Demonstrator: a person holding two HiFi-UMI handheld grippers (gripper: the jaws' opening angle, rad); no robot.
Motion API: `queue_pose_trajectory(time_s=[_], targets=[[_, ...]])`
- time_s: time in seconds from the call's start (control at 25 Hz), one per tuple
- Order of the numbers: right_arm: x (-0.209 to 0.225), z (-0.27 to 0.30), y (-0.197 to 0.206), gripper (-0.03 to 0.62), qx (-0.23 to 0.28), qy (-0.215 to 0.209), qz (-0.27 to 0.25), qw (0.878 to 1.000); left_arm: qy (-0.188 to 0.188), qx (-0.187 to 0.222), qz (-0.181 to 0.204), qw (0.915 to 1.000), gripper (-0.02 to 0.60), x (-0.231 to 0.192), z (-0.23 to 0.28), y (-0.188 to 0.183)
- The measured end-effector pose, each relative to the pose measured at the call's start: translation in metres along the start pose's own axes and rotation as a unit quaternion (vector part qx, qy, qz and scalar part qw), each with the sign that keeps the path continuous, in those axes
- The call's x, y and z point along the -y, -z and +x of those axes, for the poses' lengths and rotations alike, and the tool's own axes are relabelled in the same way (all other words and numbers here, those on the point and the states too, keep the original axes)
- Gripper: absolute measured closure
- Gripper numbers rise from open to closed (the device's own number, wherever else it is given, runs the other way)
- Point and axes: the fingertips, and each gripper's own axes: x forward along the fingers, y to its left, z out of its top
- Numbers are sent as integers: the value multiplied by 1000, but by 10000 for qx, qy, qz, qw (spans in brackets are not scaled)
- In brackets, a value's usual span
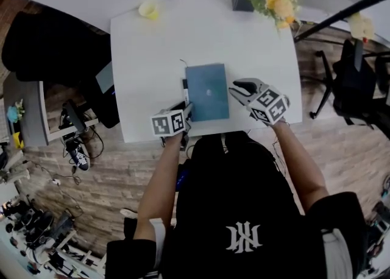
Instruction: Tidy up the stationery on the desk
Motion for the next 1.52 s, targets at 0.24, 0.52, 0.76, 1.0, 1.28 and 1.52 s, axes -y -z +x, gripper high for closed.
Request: queue_pose_trajectory(time_s=[0.24, 0.52, 0.76, 1.0, 1.28, 1.52], targets=[[-1, -5, 4, 474, 7, 10, 12, 10000, -159, 40, 192, 9997, 425, 0, -2, 1], [-4, -7, 0, 474, 71, 1, -13, 10000, -177, 184, 303, 9992, 423, 2, -10, -9], [-36, -13, -30, 474, 681, -769, 99, 9947, -70, 826, 654, 9944, 425, 19, -36, -39], [-77, -47, -98, 523, 1741, -1528, -89, 9728, 345, 2167, 1454, 9647, 503, 63, -101, -95], [-120, -127, -141, 534, 2560, -2537, -460, 9317, 629, 3484, 2371, 9047, 578, 124, -201, -128], [-145, -188, -145, 536, 3252, -2866, -649, 8988, 1405, 3787, 2678, 8747, 578, 174, -245, -90]])
